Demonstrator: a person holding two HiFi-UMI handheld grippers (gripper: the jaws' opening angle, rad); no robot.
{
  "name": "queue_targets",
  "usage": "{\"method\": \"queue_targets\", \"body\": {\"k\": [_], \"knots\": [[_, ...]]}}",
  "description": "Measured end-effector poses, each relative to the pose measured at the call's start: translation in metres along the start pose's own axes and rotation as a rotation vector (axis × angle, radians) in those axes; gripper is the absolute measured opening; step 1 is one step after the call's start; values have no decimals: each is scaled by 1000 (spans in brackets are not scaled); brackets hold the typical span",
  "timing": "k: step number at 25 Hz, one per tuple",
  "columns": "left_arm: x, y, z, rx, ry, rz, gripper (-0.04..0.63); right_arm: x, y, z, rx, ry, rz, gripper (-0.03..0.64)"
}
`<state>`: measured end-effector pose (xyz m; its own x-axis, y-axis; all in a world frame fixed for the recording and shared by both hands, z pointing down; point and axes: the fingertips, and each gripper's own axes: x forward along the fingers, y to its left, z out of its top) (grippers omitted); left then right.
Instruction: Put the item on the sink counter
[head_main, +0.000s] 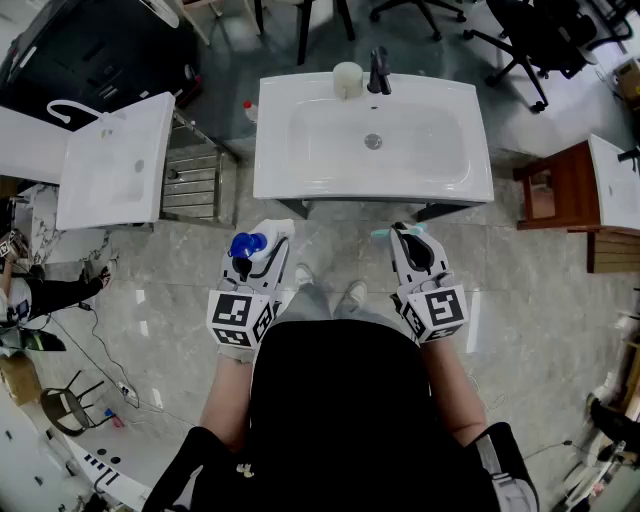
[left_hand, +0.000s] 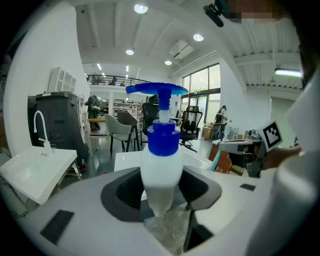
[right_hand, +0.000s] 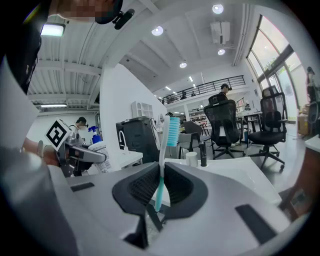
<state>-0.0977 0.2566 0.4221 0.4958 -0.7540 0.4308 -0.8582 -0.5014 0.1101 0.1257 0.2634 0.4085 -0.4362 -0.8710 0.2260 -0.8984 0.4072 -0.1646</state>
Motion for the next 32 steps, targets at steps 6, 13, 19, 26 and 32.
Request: {"method": "queue_targets", "body": {"k": [6, 13, 19, 26, 32], "knots": [[3, 31, 0, -6, -5, -17, 215, 26, 22, 5, -18, 0, -6, 48], [-2, 73, -1, -17, -15, -57, 215, 57, 50, 17, -35, -5, -41, 48], [-4, 115, -16, -13, 3, -105, 215, 94, 81, 15, -56, 9, -66, 48], [2, 129, -30, -29, 27, -177, 215, 116, 102, 8, -65, 45, -90, 48], [19, 138, -29, -42, 39, -181, 215, 139, 88, 11, -59, 52, -98, 48]]}}
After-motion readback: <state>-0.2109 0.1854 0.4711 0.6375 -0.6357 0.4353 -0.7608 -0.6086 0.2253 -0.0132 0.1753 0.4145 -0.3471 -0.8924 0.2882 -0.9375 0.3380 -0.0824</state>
